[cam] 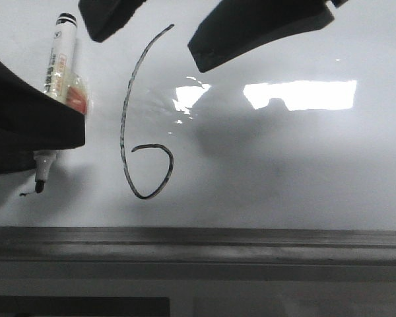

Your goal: Write number 6 on whiteboard

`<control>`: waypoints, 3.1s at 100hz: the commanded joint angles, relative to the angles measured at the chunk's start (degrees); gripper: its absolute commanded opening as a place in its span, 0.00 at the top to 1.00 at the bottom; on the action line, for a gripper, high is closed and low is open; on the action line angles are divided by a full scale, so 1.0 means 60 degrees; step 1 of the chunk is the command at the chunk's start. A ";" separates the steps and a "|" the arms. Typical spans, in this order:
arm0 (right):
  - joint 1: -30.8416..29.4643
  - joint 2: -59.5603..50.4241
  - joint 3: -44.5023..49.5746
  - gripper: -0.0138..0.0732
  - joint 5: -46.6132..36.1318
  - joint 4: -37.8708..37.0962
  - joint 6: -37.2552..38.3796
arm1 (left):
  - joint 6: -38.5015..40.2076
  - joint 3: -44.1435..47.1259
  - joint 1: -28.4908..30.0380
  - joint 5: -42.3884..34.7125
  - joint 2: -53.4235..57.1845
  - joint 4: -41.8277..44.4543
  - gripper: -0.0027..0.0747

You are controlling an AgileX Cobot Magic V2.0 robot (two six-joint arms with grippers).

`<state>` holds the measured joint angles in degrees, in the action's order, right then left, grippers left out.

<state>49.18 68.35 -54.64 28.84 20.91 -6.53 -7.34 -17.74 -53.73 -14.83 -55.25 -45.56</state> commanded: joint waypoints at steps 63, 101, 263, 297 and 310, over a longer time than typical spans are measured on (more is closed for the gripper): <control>-0.0070 -0.4378 0.1877 0.90 -0.2385 -0.0949 -0.0095 | -0.0828 0.0267 0.0014 -0.0005 0.4549 0.2611 0.99; -0.0070 -1.0518 0.5866 0.90 -0.3564 -0.1509 -0.0120 | -0.0828 0.1650 0.0014 -0.0022 0.6175 0.2717 0.99; -0.0051 -1.1131 0.7166 0.90 -0.3340 -0.1493 -0.0120 | -0.0132 0.2247 0.5096 0.1127 0.7641 0.6829 0.99; -0.0051 -1.1131 0.7166 0.90 -0.3340 -0.1493 -0.0120 | -0.0132 0.2887 0.8795 0.2658 0.9366 0.6870 0.99; -0.0051 -1.1131 0.7166 0.90 -0.3340 -0.1493 -0.0120 | 0.1045 0.3413 0.9181 0.3489 0.9573 0.6894 0.99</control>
<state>49.18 0.44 -10.17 12.85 12.36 -6.53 -6.67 0.29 0.43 5.51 0.37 -4.32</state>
